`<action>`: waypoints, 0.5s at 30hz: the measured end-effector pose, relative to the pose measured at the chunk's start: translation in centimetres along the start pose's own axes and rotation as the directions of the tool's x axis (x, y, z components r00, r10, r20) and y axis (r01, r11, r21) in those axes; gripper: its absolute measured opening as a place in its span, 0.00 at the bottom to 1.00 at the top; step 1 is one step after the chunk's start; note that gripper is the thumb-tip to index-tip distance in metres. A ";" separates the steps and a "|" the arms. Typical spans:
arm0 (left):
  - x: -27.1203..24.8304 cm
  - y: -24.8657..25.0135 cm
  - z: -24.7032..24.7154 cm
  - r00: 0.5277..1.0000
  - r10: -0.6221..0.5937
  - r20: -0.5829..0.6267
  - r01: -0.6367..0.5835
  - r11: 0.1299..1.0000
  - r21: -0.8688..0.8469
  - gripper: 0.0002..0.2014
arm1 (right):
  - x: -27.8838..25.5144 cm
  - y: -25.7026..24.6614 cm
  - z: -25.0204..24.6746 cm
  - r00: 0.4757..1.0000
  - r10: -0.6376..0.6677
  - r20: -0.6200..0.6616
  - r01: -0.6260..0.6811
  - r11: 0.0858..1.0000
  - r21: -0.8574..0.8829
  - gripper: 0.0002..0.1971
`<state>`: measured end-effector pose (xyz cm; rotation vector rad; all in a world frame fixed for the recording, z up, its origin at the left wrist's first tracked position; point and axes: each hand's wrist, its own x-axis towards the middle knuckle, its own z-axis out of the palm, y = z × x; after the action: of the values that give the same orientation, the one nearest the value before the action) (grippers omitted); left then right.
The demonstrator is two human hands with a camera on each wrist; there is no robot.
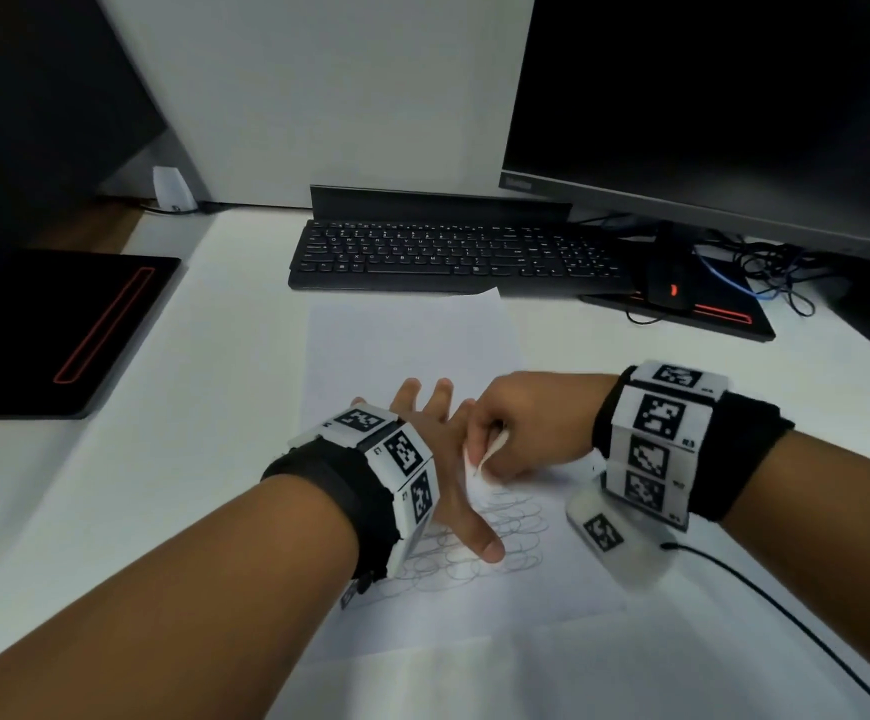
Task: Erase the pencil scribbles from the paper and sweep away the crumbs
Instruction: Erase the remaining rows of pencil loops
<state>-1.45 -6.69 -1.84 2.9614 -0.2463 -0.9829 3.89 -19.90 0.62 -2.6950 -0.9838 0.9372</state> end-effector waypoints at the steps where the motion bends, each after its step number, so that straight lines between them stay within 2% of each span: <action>1: 0.0 0.0 0.1 1.000 -0.009 -0.004 0.009 1.000 0.010 0.67 | 0.1 0.5 -0.5 0.998 0.038 -0.053 -0.037 0.999 0.011 0.05; 3: 0.0 0.0 0.1 1.000 -0.017 -0.011 0.017 1.000 0.020 0.69 | 0.2 0.9 -0.8 0.992 0.072 -0.105 -0.070 0.997 0.026 0.05; 7: 0.1 -0.1 0.1 1.000 -0.003 -0.005 0.003 1.000 -0.012 0.66 | -0.2 -0.2 0.7 0.999 -0.034 0.038 0.034 0.999 -0.001 0.04; 12: 0.0 0.1 0.0 1.000 -0.023 -0.015 0.023 1.000 0.016 0.69 | 0.2 1.3 -0.8 0.994 0.067 -0.089 -0.061 0.996 0.072 0.03; 15: -0.1 0.0 0.0 1.000 -0.006 -0.014 0.006 1.000 -0.025 0.67 | 0.2 0.2 0.4 0.999 -0.030 0.019 0.030 1.000 -0.001 0.04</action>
<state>-1.48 -6.65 -1.79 2.9470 -0.2235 -0.9584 3.86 -20.03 0.10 -2.6697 -1.0251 0.9583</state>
